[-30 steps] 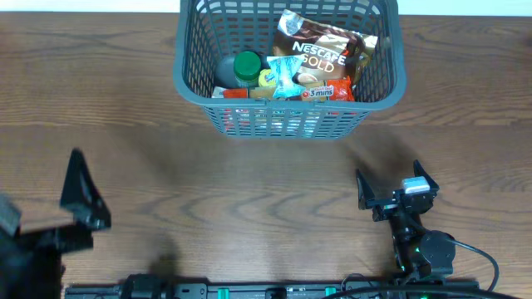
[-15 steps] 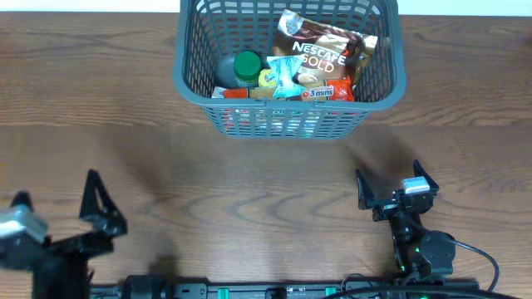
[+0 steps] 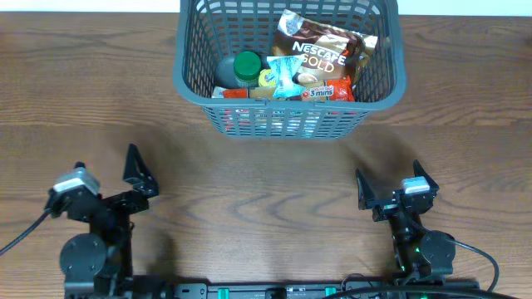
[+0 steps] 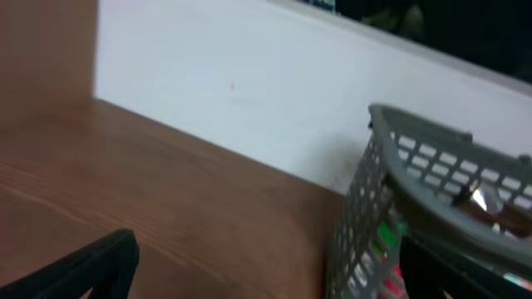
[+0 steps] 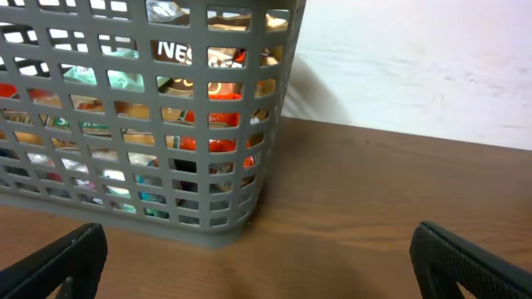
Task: Pack container
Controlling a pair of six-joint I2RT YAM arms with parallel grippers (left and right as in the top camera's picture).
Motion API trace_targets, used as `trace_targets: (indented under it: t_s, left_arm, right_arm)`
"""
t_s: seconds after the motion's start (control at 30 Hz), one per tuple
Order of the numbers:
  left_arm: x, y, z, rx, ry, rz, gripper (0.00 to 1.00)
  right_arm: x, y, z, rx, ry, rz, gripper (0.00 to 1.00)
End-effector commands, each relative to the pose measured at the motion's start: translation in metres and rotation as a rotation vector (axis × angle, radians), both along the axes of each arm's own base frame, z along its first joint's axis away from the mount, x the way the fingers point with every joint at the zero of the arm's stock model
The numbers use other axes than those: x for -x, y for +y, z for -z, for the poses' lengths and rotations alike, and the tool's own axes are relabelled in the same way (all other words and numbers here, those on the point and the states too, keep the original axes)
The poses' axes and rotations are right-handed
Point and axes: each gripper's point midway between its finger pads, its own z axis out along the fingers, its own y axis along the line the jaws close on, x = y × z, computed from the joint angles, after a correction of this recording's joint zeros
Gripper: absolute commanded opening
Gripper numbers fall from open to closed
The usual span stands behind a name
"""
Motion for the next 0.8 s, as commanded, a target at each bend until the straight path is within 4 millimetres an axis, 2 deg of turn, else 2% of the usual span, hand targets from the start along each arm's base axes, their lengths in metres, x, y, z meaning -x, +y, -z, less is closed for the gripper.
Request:
trace_targets:
  t_s: [0.0,0.43,0.63,0.77]
  left_arm:
    - [-0.005,-0.01,0.013,0.01,-0.011,0.061,0.98]
    - [-0.019,-0.02,0.063,0.018,0.03,0.118,0.99]
    - [-0.02,-0.023,0.076,0.02,0.052,0.132,0.98]
    - [-0.019,-0.023,0.075,0.019,0.041,0.132,0.99]
  right_arm:
    - [0.0,-0.001,0.001,0.016,-0.004,0.0,0.99]
    - [0.0,-0.001,0.001,0.016,-0.005,0.0,0.99]
    - [0.0,-0.001,0.0,0.016,-0.005,0.0,0.99]
    - [0.0,-0.001,0.001,0.016,-0.004,0.0,0.99]
